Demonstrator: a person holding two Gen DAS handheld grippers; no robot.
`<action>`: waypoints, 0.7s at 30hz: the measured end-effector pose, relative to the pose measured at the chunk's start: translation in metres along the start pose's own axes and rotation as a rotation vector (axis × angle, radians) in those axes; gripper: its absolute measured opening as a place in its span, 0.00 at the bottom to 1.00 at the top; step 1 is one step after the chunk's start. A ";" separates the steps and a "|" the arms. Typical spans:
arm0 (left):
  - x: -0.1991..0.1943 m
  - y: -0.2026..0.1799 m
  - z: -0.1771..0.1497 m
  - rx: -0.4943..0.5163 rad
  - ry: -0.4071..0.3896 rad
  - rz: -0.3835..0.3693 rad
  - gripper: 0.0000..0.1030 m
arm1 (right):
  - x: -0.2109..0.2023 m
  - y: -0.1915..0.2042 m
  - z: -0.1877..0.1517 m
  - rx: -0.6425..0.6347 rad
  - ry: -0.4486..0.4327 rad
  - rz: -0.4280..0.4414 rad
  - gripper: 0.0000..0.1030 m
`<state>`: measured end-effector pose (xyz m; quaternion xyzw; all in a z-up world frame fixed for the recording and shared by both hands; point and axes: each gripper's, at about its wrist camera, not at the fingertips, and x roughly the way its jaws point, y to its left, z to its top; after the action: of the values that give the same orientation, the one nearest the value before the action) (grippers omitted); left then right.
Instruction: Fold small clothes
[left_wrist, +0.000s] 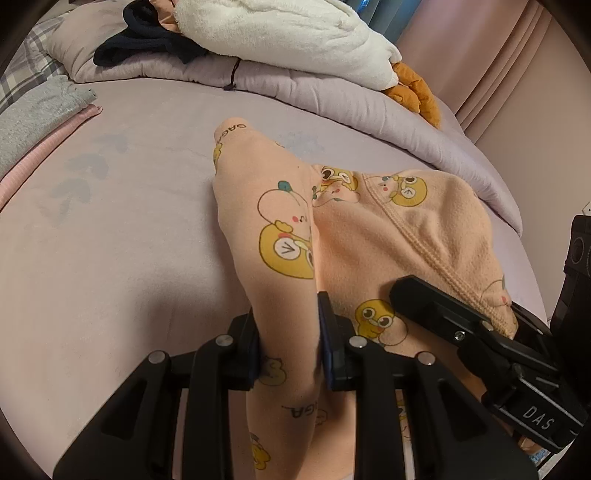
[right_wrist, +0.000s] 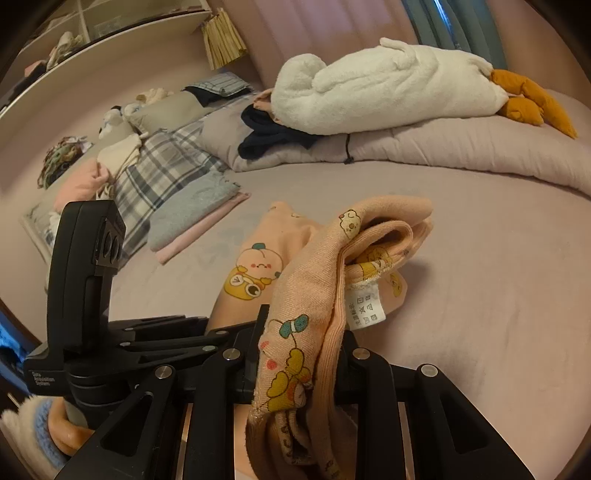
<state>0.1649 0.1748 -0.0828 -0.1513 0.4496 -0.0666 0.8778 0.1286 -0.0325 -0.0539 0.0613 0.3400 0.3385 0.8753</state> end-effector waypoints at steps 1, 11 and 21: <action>0.001 0.000 0.001 0.001 0.003 0.002 0.23 | 0.001 -0.001 0.000 0.001 0.002 -0.001 0.25; 0.009 0.000 0.004 0.015 0.011 0.013 0.23 | 0.007 -0.004 0.000 0.011 0.003 -0.011 0.25; 0.015 0.001 0.005 0.011 0.023 0.025 0.23 | 0.013 -0.007 -0.002 0.019 0.014 -0.017 0.25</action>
<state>0.1784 0.1728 -0.0920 -0.1399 0.4613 -0.0599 0.8741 0.1382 -0.0301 -0.0645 0.0643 0.3499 0.3284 0.8750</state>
